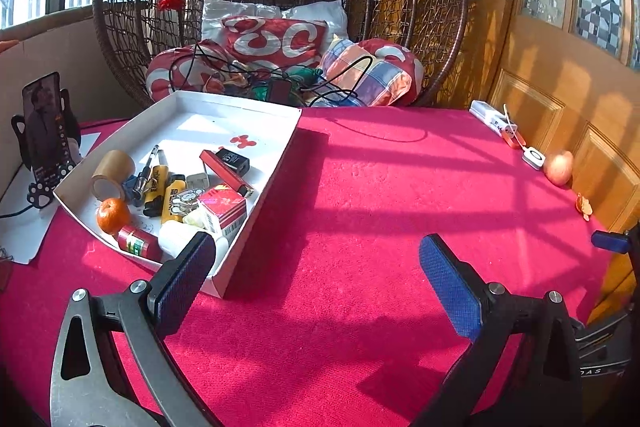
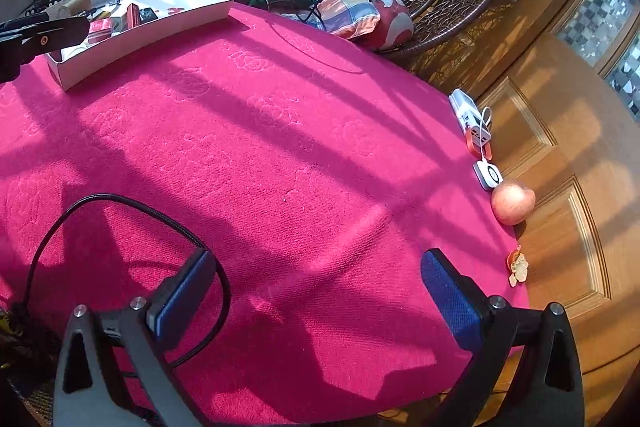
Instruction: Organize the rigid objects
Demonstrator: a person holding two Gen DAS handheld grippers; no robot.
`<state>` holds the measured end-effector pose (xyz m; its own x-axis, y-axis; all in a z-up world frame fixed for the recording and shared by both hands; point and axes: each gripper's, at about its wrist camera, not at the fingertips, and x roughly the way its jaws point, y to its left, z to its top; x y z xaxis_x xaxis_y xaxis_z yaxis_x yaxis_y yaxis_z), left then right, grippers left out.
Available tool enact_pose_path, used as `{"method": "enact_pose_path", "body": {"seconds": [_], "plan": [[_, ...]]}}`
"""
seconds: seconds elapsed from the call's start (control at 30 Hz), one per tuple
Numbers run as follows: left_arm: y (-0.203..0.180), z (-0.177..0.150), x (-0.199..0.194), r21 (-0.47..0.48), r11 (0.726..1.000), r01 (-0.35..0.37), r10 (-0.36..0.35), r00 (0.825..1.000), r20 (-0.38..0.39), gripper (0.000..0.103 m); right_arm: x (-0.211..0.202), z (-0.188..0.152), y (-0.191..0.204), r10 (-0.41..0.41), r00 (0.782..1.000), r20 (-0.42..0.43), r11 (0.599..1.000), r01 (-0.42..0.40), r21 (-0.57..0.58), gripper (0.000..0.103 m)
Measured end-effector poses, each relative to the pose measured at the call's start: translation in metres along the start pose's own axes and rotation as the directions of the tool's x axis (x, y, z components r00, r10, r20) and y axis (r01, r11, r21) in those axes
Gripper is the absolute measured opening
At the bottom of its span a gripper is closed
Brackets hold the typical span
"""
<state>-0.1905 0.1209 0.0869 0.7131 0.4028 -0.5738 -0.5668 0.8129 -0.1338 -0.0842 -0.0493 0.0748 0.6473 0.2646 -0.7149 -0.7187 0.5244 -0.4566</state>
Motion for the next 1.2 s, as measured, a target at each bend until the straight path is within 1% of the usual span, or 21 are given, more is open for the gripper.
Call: {"method": "enact_pose_path", "body": {"seconds": [0.33,0.67,1.2], "plan": [[-0.006,-0.005,-0.014,0.013,1.000,-0.002,0.002,1.000,0.023,0.103,-0.009,-0.006,-0.001,-0.006,1.000,0.029,1.000,0.006,0.013,0.103],[-0.014,-0.009,-0.032,0.031,1.000,0.001,-0.003,0.999,0.051,0.103,-0.028,-0.013,0.002,-0.014,0.997,0.082,1.000,0.012,0.021,0.103],[-0.029,-0.012,-0.064,0.066,0.998,0.003,-0.010,0.994,0.108,0.103,-0.056,-0.024,-0.003,-0.036,0.986,0.165,0.998,0.028,0.052,0.103]]}}
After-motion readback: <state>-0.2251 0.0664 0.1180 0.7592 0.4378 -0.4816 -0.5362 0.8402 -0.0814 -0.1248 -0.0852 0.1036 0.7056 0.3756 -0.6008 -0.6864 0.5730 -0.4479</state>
